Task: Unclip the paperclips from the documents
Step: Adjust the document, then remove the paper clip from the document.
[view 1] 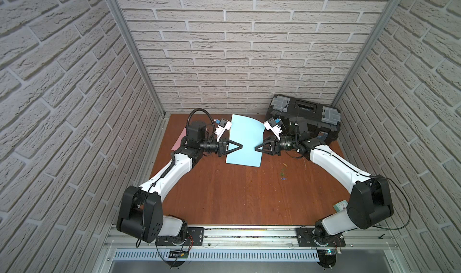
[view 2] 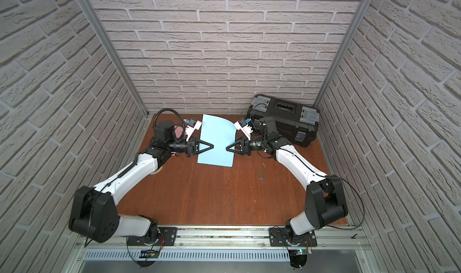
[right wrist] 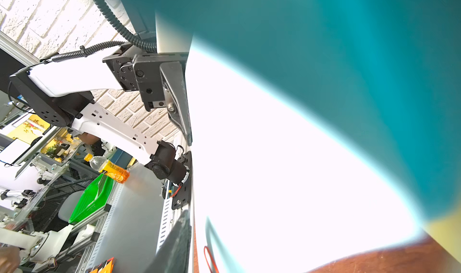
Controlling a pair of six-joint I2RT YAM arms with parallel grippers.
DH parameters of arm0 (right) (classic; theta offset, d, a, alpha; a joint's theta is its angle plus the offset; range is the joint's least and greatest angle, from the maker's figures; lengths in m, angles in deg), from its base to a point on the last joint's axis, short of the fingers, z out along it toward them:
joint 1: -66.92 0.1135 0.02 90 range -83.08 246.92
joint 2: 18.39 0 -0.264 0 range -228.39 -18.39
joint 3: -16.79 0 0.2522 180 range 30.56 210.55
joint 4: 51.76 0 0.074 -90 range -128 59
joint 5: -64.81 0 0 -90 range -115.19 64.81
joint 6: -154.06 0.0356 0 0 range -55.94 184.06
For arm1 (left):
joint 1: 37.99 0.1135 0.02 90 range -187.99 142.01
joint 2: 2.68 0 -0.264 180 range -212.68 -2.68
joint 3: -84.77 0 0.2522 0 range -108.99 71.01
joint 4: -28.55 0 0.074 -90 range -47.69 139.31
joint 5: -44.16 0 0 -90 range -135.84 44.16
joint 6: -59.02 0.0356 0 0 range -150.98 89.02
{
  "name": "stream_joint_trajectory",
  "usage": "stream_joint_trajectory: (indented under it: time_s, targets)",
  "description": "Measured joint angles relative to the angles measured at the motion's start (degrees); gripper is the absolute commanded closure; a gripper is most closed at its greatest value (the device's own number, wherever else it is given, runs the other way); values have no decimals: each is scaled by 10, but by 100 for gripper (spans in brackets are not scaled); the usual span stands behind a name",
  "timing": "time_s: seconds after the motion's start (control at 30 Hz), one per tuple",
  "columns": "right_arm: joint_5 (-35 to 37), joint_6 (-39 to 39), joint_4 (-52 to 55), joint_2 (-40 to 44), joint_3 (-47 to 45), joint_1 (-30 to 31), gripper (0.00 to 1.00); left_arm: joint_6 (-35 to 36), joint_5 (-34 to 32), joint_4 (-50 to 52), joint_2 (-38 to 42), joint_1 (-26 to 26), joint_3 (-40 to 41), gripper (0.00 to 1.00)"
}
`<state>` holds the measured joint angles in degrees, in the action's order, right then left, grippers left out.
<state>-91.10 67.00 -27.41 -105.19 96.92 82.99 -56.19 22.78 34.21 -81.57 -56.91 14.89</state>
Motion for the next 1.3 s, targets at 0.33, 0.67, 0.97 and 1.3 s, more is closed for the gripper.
stream_joint_trajectory:
  time_s: [0.33,0.67,0.97,1.3]
  targets:
    - [-21,-14,23,0,2,-8,68,28,-4,35,2,2,-1,100]
    - [-39,-15,30,2,2,-10,77,39,-7,43,3,6,-1,100]
    - [-47,-19,43,1,2,-10,82,42,-9,43,3,12,-1,100]
    - [-47,-21,52,1,2,-10,90,42,-9,46,3,13,-1,100]
